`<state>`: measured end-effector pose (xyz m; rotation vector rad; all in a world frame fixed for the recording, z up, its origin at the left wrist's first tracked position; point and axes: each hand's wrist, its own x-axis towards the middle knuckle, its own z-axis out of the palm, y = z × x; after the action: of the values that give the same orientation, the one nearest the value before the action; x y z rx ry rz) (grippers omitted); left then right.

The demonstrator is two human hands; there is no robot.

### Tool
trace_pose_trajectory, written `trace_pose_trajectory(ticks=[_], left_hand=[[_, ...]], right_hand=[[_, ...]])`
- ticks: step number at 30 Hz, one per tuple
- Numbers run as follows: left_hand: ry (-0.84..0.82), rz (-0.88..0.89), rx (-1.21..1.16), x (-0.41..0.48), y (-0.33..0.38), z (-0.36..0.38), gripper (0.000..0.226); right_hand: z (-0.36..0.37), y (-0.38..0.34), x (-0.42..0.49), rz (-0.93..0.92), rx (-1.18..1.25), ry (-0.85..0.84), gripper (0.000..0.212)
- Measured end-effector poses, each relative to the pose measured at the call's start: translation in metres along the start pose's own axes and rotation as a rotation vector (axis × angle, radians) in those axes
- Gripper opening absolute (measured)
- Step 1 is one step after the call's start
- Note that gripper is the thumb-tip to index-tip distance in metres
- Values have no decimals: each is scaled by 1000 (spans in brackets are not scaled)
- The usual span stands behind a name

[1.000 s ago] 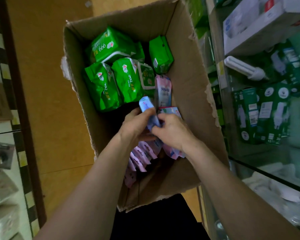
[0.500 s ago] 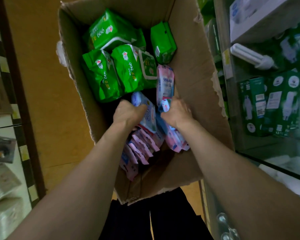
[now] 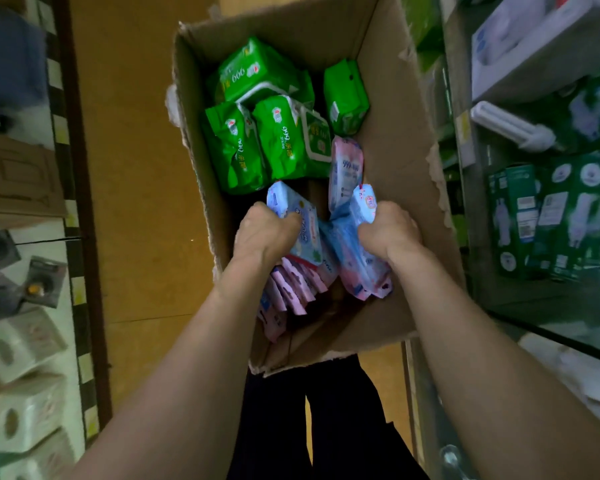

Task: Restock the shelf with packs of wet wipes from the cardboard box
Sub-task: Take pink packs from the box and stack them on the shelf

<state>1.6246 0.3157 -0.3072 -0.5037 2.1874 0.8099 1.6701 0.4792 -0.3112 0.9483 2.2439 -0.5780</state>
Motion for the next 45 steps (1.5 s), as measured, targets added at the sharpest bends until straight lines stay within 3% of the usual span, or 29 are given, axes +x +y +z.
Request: trace_pose_trajectory(ticks=[8,12,22,32,36,45], left_hand=[[226,51,-348,-83,8,-49,37],[396,104,-523,-130,5,-89,32],[831,105,-844,-233,-62,-193,30],[1232,68,-1024,-338,-187,-298,32],[1393,58,-1057,-369,-241,-334,32],[1539,65,-1143,-415,-358,-400,40]], right_hand=[[-61,-23,-101,-367,222,124,27],[-80,-55,-154,-568,211,219,27],[-78,-148,-290,-1035,166,201,22],[-17,-230,-450,-1531,112,23,25],[23,-260,-510,-1643,110,-17,23],[111,-312,-621,-1805,156,-143,24]])
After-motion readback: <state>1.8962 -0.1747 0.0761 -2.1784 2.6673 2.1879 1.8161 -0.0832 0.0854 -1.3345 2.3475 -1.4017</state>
